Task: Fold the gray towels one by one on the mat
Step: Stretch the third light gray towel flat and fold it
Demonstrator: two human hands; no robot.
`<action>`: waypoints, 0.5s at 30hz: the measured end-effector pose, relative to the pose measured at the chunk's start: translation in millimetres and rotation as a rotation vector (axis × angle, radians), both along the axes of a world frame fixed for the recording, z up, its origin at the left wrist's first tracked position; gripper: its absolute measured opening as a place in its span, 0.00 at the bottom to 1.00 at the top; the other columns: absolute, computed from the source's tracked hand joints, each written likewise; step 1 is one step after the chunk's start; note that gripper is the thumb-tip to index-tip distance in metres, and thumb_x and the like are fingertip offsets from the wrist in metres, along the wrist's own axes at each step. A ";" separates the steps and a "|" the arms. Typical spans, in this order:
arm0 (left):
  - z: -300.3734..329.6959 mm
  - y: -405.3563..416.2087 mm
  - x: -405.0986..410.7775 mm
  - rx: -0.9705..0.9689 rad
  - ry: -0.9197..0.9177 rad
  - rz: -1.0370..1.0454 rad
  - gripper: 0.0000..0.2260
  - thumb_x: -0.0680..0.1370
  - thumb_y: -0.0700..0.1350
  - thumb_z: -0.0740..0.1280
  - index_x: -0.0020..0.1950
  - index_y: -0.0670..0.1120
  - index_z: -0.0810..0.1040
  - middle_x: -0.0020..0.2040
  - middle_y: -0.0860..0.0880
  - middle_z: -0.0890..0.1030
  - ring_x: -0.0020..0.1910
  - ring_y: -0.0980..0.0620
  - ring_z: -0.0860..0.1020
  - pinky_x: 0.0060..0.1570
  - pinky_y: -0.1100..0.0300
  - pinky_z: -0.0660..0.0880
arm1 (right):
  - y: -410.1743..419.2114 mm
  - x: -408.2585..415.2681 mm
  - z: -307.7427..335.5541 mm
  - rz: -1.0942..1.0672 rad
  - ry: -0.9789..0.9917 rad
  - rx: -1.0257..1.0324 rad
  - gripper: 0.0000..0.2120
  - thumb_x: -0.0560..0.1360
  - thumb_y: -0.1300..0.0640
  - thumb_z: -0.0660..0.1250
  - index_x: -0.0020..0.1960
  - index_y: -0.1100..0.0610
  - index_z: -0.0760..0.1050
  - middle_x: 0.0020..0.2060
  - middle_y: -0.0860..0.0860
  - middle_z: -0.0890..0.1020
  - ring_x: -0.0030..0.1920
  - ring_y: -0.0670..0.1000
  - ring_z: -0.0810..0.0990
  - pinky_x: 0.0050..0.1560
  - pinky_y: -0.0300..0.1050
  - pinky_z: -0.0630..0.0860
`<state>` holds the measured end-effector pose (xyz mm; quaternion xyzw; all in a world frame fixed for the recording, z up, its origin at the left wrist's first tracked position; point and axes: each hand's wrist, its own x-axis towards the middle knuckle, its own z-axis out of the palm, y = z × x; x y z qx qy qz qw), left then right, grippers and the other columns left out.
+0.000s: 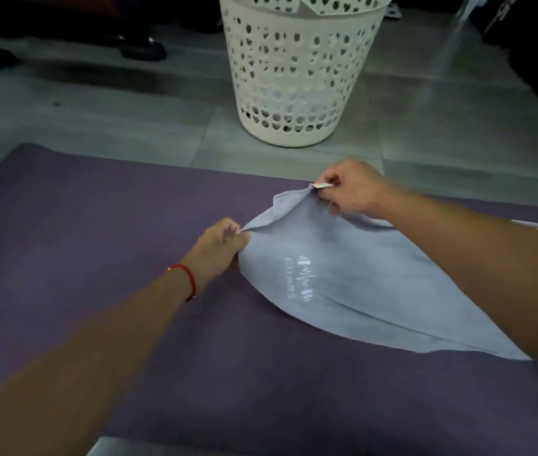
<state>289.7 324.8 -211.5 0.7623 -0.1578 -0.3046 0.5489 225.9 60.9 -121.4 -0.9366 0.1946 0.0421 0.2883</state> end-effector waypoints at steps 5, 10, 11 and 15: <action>-22.1 21.8 26.2 0.052 -0.082 0.446 0.09 0.78 0.49 0.66 0.42 0.49 0.69 0.37 0.49 0.73 0.36 0.51 0.69 0.36 0.56 0.69 | 48.4 83.1 -38.1 0.089 -0.129 0.111 0.17 0.79 0.56 0.65 0.67 0.49 0.79 0.62 0.50 0.83 0.63 0.51 0.80 0.66 0.47 0.74; -25.2 71.1 97.5 0.008 0.075 0.649 0.07 0.81 0.47 0.65 0.47 0.46 0.75 0.42 0.45 0.79 0.37 0.48 0.78 0.36 0.59 0.77 | 103.7 94.8 -78.0 0.407 0.118 0.052 0.38 0.81 0.56 0.61 0.82 0.43 0.42 0.82 0.52 0.52 0.81 0.54 0.53 0.79 0.52 0.53; -31.4 80.9 97.6 0.006 0.138 0.593 0.05 0.82 0.45 0.65 0.50 0.45 0.75 0.45 0.43 0.80 0.39 0.47 0.79 0.38 0.58 0.77 | 113.2 85.7 -89.9 0.470 0.163 0.014 0.36 0.82 0.54 0.61 0.82 0.44 0.45 0.81 0.51 0.55 0.80 0.54 0.56 0.79 0.52 0.55; -89.7 111.7 49.9 0.393 -0.040 0.325 0.06 0.73 0.41 0.70 0.47 0.50 0.80 0.47 0.46 0.84 0.47 0.46 0.81 0.51 0.48 0.80 | 141.0 28.5 -138.8 0.664 0.313 -0.203 0.31 0.80 0.39 0.59 0.80 0.41 0.53 0.79 0.48 0.59 0.77 0.56 0.61 0.72 0.60 0.64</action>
